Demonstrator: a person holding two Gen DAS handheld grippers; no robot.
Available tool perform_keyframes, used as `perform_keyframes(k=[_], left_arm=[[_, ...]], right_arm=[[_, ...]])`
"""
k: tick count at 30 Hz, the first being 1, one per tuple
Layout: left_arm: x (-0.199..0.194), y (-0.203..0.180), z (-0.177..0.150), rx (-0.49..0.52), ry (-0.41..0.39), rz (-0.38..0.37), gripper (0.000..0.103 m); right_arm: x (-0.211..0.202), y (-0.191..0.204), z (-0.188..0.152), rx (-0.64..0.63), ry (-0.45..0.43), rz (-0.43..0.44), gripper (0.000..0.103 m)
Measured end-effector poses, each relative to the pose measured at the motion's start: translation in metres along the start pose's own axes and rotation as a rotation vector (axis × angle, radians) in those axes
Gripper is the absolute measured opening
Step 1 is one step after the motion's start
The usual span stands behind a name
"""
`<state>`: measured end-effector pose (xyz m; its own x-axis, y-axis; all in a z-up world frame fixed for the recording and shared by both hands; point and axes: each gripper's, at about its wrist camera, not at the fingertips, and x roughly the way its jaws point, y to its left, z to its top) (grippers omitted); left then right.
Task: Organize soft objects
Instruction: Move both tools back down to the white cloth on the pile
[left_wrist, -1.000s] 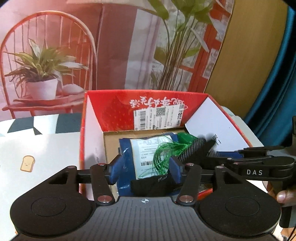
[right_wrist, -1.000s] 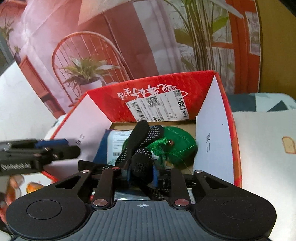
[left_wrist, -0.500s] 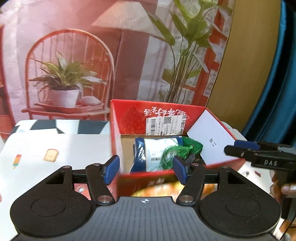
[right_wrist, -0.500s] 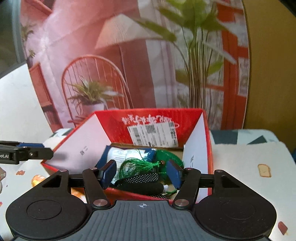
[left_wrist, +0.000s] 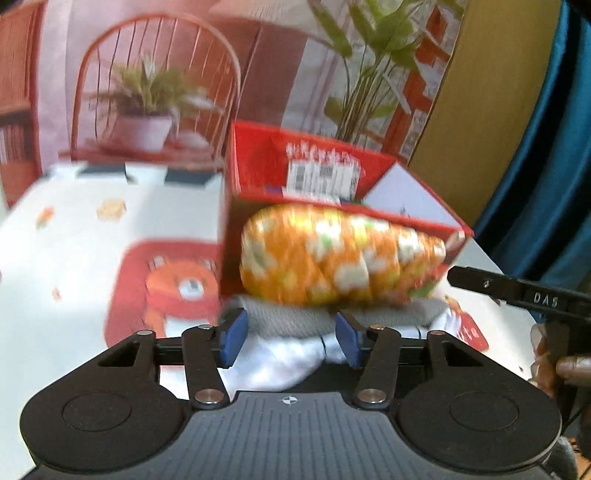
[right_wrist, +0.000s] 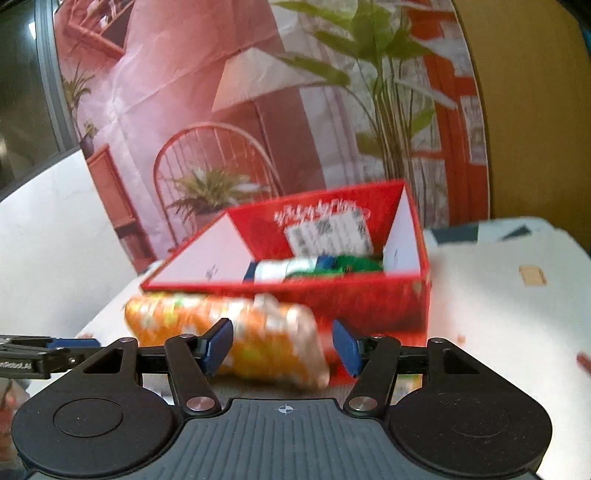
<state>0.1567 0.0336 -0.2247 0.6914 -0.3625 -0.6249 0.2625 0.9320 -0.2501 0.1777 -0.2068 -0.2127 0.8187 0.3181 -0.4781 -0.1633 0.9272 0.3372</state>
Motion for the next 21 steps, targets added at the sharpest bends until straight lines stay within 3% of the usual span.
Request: perform_keyframes(k=[4,7,17,21], left_arm=[[0.014,0.001,-0.023,-0.047,0.078,-0.032,0.052],[0.018,0.002,-0.032,-0.052,0.095,-0.018,0.051],[0.013,0.025,-0.03,-0.118,0.04,0.085,0.053],[0.019,0.033,-0.026,-0.159,0.01,0.124,0.06]], right_arm=[[-0.002,0.002,-0.027,0.018,0.063,-0.004,0.055],[-0.003,0.002,-0.046,0.033,0.105,-0.015,0.054],[-0.006,-0.016,-0.061,0.086,0.087,-0.128,0.054],[0.0,-0.031,-0.061,0.131,0.058,-0.155,0.056]])
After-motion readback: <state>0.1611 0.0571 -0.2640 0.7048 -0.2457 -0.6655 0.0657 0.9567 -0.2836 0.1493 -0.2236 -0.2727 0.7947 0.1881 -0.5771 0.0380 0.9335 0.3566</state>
